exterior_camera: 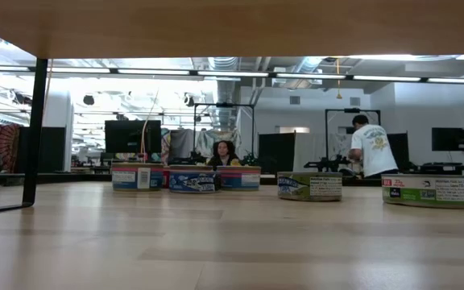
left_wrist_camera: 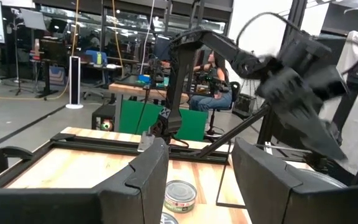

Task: Stack canned seafood by type on shelf
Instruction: Adjust the yellow and blue tuna can on the shelf

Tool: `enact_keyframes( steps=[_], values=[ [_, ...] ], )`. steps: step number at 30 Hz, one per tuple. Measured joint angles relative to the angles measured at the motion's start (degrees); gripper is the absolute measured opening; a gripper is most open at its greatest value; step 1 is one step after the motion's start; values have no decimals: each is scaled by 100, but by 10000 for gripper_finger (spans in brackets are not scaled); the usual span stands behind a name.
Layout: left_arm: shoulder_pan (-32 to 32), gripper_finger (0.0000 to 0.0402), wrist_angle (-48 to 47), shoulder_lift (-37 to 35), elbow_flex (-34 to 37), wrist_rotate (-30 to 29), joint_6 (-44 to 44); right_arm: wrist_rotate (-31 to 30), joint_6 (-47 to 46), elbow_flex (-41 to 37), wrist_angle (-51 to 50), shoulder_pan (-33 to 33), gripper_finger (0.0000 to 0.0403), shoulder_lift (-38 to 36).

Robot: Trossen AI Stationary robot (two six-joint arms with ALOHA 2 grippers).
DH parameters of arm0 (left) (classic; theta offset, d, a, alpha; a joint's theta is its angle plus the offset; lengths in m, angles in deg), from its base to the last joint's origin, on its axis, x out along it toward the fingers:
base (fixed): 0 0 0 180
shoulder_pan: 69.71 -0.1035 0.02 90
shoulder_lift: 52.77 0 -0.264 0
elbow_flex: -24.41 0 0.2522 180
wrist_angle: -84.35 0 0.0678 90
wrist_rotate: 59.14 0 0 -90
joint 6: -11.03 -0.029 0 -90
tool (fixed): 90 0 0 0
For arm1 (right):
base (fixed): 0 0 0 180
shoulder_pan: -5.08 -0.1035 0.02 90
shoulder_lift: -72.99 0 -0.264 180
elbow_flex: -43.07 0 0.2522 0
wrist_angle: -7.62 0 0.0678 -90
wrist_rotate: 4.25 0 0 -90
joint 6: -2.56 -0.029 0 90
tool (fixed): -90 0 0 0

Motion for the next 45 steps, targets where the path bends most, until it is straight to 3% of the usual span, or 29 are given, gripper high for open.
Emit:
enact_keyframes(
  steps=[4, 8, 13, 30, 45],
  values=[
    [1, 168, -30, 0, 0, 4, 0, -1134, -1193, 8, -962, 127, 322, -307],
    [2, 168, -24, 0, 0, 3, 0, -1279, -2001, 6, -1460, 345, 322, -247],
    [0, 168, -24, 0, 0, -15, 0, -1581, -2177, -3, -1489, 483, 322, 85],
    [2, 168, -72, 0, 0, 2, 0, -1953, -2530, -3, -2102, 35, 322, 249],
    [2, 168, -74, 0, 0, 2, 0, -1861, -2726, 10, -2807, -315, 322, 222]
  ],
)
